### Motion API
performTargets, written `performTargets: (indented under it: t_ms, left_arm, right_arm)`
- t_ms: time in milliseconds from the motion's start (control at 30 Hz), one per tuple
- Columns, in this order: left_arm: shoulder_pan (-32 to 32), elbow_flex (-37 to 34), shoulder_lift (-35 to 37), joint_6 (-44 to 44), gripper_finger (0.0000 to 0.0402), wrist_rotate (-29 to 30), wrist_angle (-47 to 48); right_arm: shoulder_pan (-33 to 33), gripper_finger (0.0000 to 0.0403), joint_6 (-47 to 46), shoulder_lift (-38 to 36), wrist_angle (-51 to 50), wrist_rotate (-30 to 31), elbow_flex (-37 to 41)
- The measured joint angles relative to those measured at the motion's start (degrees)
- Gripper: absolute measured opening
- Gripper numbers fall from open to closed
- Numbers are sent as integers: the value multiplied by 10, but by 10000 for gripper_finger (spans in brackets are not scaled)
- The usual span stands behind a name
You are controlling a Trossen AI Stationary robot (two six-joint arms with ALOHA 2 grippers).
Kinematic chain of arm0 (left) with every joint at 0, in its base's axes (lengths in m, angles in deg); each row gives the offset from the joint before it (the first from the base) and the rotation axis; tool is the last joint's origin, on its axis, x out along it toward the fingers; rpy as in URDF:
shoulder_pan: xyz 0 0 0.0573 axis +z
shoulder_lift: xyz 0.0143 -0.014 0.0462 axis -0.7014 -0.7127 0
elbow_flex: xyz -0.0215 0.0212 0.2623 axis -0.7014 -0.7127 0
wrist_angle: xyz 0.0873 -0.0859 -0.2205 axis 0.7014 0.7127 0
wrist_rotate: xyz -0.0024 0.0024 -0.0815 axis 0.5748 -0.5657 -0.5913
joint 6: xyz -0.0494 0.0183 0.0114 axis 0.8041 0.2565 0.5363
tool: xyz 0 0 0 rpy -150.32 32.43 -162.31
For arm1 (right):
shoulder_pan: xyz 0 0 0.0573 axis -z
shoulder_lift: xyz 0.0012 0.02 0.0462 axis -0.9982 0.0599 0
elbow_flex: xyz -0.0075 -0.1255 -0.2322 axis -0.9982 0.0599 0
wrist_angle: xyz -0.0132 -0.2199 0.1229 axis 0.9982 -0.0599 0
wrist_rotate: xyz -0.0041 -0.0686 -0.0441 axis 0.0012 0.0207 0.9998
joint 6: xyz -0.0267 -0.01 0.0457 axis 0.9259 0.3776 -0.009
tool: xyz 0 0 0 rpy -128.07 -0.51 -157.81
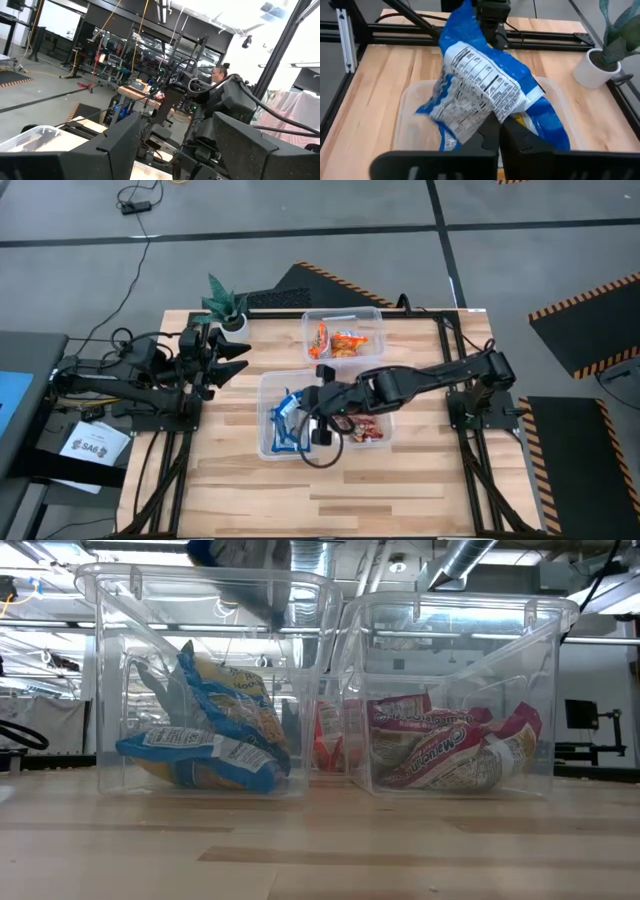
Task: Sort Maruchan noodles
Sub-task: Put the blue noodle pack into the bottom left transparent bin, then return to Home Position
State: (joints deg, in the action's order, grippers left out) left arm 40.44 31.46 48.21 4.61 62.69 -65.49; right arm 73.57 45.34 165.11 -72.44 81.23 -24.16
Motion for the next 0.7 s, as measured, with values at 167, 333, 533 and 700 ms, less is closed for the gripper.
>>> performTargets:
  t_ms: [167, 333, 533, 700]
  left_arm:
    - [0, 0, 0, 0, 235, 0, 0]
    - [0, 0, 0, -1, 235, 0, 0]
    - [0, 0, 0, -1, 235, 0, 0]
    - [0, 0, 0, -9, 235, 0, 5]
  right_arm:
    - [8, 72, -6, -5, -3, -4, 0]
    - [8, 173, -1, -7, -2, -3, 0]
    - [13, 277, 9, -19, -108, -4, -50]
    - [16, 295, -1, -54, -290, -4, -60]
